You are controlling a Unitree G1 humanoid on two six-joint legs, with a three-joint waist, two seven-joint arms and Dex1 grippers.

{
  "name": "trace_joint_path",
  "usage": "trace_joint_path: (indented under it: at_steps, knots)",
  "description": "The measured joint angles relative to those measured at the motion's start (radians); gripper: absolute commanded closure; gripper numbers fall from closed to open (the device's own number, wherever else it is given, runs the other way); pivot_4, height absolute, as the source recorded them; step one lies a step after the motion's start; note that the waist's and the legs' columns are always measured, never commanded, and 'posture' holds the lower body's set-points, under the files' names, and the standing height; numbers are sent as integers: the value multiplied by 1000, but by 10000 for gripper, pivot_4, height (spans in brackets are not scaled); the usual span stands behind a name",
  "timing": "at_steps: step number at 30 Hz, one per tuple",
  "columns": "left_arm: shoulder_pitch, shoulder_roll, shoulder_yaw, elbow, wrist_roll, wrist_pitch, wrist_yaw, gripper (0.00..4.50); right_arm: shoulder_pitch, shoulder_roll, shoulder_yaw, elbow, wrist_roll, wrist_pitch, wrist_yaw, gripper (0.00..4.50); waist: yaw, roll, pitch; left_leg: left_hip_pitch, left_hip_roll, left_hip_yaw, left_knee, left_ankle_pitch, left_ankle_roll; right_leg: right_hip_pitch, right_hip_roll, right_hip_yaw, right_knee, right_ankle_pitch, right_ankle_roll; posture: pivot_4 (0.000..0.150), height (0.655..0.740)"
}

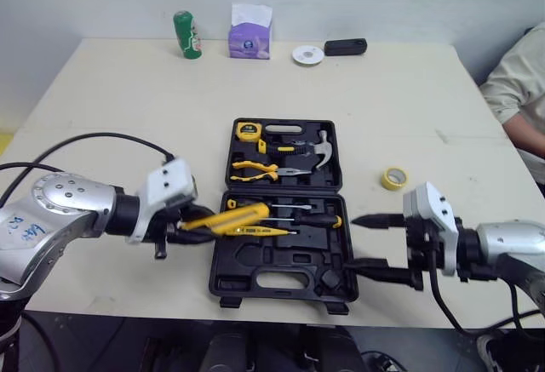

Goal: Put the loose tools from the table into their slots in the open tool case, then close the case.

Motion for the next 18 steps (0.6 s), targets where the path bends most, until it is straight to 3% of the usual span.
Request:
trace_joint_path:
  at_steps: [6,9,18]
  knots:
    - [-203,-181,-252,66,98,-40,-10,31230,105,2,-88,-82,11,2,-35,0,3,-3,2,2,-1,0,1,2,1,3,0,1,1,1,1,1500,7278]
    - [-223,-241,-382,112,173,-40,6,31230,177,3,-130,-112,21,20,-50,0,3,-5,3,1,0,0,0,2,2,3,2,0,1,1,2,1500,7278]
    - [-288,-326,-517,225,300,-77,-3,31230,282,17,-178,-139,21,27,-72,0,17,-9,5,2,-2,0,2,2,5,4,-1,1,-1,2,4,1500,7278]
